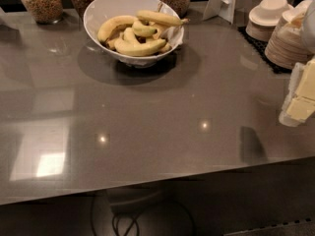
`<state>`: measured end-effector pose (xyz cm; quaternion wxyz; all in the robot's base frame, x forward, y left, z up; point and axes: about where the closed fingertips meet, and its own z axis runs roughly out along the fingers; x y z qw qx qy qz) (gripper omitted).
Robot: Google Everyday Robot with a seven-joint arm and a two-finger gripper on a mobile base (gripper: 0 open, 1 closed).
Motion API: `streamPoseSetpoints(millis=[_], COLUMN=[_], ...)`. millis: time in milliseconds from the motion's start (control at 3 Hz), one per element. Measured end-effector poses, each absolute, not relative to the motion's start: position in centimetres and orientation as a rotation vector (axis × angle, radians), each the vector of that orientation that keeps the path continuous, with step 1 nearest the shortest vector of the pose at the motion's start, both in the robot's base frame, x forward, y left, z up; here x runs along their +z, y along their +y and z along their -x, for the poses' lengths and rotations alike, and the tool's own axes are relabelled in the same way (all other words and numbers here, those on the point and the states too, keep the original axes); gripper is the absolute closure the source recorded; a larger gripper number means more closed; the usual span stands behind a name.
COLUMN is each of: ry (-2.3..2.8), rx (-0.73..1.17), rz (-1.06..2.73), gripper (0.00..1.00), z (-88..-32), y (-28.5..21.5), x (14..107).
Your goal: Pick banana from white bowl
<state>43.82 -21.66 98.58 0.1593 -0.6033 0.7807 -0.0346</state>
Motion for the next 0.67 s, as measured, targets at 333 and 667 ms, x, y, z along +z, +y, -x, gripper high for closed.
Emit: streamPoseSetpoints(millis=[333,667], ry=[2.231,2.231], rx=[-0.099,-0.099], rz=[1.724,1.724], gripper=[0.0,0.0], z=[-43.82,-43.82], y=[-21.66,-21.66], x=[99.48,100.32])
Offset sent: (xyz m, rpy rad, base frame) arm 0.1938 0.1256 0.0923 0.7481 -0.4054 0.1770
